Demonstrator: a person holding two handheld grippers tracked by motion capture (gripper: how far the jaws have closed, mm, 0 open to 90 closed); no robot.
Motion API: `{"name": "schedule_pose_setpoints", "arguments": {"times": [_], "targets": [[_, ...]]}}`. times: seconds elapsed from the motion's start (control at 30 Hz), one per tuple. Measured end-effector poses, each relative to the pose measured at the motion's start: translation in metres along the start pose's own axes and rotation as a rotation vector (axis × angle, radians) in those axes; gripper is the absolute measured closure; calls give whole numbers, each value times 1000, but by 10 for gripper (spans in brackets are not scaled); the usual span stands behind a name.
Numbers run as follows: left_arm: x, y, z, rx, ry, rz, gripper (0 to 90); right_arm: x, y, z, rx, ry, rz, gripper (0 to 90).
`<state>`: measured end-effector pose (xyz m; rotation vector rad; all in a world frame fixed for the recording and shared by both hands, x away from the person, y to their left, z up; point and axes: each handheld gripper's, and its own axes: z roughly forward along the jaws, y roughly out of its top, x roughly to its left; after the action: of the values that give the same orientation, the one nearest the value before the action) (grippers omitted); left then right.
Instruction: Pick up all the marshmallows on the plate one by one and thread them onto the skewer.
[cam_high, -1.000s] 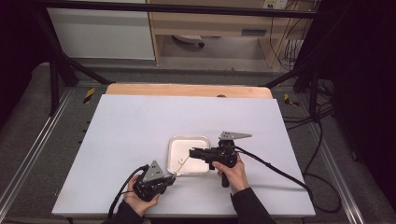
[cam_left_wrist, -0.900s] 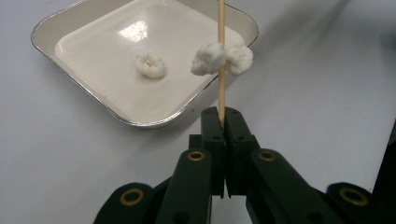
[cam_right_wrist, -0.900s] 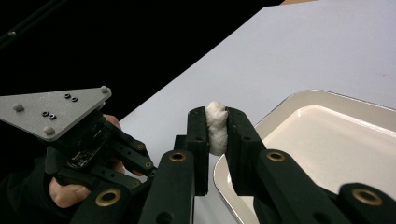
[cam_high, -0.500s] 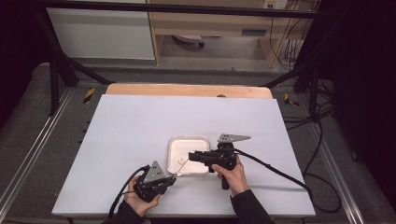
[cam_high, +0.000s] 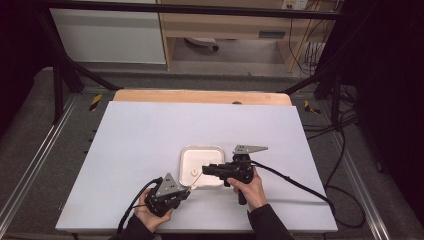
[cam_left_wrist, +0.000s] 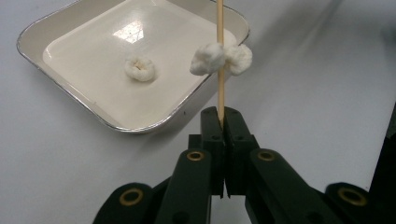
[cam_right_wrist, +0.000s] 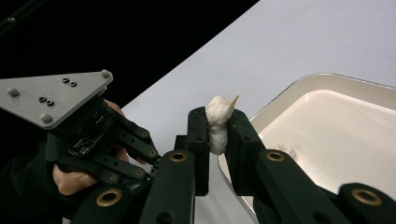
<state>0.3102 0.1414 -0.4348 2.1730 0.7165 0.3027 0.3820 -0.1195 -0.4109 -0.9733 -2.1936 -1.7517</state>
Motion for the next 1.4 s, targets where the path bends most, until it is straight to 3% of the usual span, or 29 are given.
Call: {"name": "schedule_pose_setpoints", "arguments": {"times": [0.37,0.4,0.43,0.47,0.5,0.57,0.67,0.9,1.0,1.2,1.4], "targets": [[-1,0,2,-2,-5,-2,888,1,-5,1,9,3,-2,816],[-1,1,1,-28,-17,-7,888,1,-6,2,13,5,1,816],[-2,4,-1,-46,-29,-17,888,1,-8,4,43,24,10,814],[-3,8,-2,-39,-1,-4,888,1,-12,9,74,47,17,811],[-5,9,-1,-25,31,12,888,2,-17,14,88,40,15,807],[-4,8,1,-28,19,-14,888,4,-18,16,61,21,-11,804],[-1,7,1,-42,4,-29,888,2,-16,15,58,11,-7,794],[-2,6,3,-51,5,-27,886,2,-23,20,75,12,1,737],[-1,6,1,-58,3,-31,886,2,-22,19,68,-1,-5,663],[4,3,-3,-66,11,-50,886,6,-15,10,32,-43,-45,420],[9,1,-8,-65,21,-65,886,4,-11,1,27,-140,-97,248]]}}
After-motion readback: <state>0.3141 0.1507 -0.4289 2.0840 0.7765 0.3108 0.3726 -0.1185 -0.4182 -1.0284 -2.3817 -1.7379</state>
